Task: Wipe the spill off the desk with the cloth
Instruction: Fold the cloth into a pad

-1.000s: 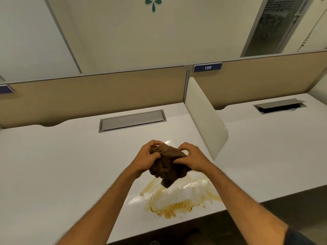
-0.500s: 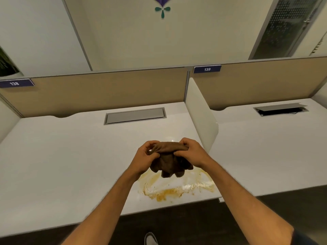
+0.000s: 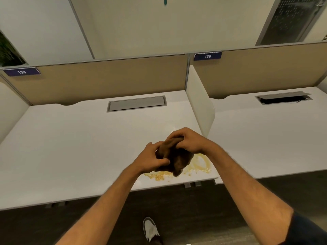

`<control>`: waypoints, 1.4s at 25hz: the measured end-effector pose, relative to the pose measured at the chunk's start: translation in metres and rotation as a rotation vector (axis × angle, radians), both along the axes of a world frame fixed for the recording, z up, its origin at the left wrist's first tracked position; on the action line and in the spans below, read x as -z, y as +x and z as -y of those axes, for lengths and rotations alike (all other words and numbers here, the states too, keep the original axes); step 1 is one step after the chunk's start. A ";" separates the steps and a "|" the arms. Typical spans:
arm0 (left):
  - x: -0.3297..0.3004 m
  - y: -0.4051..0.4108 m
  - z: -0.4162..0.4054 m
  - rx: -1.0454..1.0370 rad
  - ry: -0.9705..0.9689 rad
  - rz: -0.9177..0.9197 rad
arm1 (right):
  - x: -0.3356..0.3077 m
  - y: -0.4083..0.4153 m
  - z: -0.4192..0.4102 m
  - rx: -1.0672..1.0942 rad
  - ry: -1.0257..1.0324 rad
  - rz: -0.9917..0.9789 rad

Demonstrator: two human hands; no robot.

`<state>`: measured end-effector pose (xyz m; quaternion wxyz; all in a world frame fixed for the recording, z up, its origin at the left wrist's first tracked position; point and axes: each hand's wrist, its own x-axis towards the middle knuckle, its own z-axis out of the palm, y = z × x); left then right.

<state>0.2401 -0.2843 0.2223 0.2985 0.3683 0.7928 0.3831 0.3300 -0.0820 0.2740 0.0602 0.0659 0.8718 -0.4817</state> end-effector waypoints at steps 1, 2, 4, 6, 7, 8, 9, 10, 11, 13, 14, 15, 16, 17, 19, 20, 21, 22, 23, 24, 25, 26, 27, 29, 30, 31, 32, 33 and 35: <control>0.001 0.001 0.001 -0.028 0.024 0.021 | -0.001 0.000 0.003 -0.005 0.019 -0.015; 0.003 0.001 0.002 -0.057 0.034 0.028 | -0.002 -0.001 0.005 0.007 0.033 -0.028; 0.006 -0.001 0.006 -0.111 0.011 -0.008 | 0.000 -0.001 0.008 0.068 0.045 -0.033; 0.010 -0.007 0.009 -0.155 -0.017 -0.107 | 0.005 -0.002 0.011 0.108 0.075 -0.014; 0.010 -0.010 0.009 -0.177 -0.041 -0.145 | 0.008 -0.003 0.014 0.116 0.111 -0.008; 0.008 -0.014 0.009 -0.192 -0.076 -0.172 | 0.010 -0.004 0.019 0.134 0.153 -0.009; 0.006 -0.018 0.009 -0.207 -0.118 -0.183 | 0.012 -0.006 0.026 0.162 0.192 -0.015; 0.006 -0.024 0.010 -0.223 -0.161 -0.180 | 0.014 -0.010 0.035 0.192 0.227 -0.027; 0.006 -0.029 0.013 -0.239 -0.200 -0.161 | 0.015 -0.014 0.045 0.214 0.260 -0.039; 0.010 -0.040 0.021 -0.289 -0.221 -0.061 | 0.017 -0.023 0.064 0.244 0.318 -0.061; 0.012 -0.045 0.025 -0.320 -0.185 0.037 | 0.020 -0.027 0.074 0.255 0.330 -0.078; 0.016 -0.049 0.031 -0.342 -0.121 0.160 | 0.025 -0.031 0.088 0.268 0.328 -0.106; 0.020 -0.051 0.037 -0.358 -0.039 0.298 | 0.031 -0.034 0.102 0.288 0.323 -0.145; 0.022 -0.053 0.044 -0.368 0.043 0.417 | 0.039 -0.034 0.116 0.309 0.318 -0.183; 0.029 -0.056 0.058 -0.405 0.166 0.534 | 0.059 -0.029 0.141 0.320 0.309 -0.238; 0.034 -0.060 0.066 -0.432 0.207 0.570 | 0.067 -0.026 0.151 0.301 0.295 -0.243; 0.038 -0.063 0.073 -0.449 0.230 0.589 | 0.073 -0.022 0.157 0.287 0.253 -0.250; 0.040 -0.066 0.080 -0.447 0.237 0.584 | 0.075 -0.020 0.159 0.294 0.176 -0.268; 0.042 -0.070 0.088 -0.421 0.239 0.566 | 0.076 -0.022 0.159 0.329 0.097 -0.296; 0.042 -0.073 0.094 -0.368 0.245 0.541 | 0.075 -0.024 0.157 0.391 0.047 -0.326; 0.039 -0.076 0.099 -0.305 0.263 0.524 | 0.073 -0.028 0.153 0.458 0.030 -0.333; 0.035 -0.078 0.103 -0.250 0.285 0.515 | 0.068 -0.031 0.150 0.502 0.030 -0.309; 0.029 -0.080 0.106 -0.195 0.304 0.506 | 0.064 -0.034 0.145 0.495 0.033 -0.259; 0.018 -0.084 0.108 -0.101 0.316 0.485 | 0.060 -0.038 0.135 0.391 -0.001 -0.097; 0.015 -0.087 0.109 -0.070 0.318 0.488 | 0.058 -0.040 0.131 0.322 -0.033 -0.025; 0.014 -0.090 0.110 -0.060 0.323 0.498 | 0.057 -0.041 0.129 0.267 -0.074 0.030; 0.015 -0.093 0.112 -0.067 0.330 0.501 | 0.058 -0.043 0.129 0.242 -0.107 0.073; 0.016 -0.095 0.113 -0.086 0.333 0.499 | 0.059 -0.045 0.130 0.245 -0.111 0.102; 0.022 -0.098 0.116 -0.104 0.319 0.512 | 0.069 -0.047 0.137 0.292 -0.113 0.080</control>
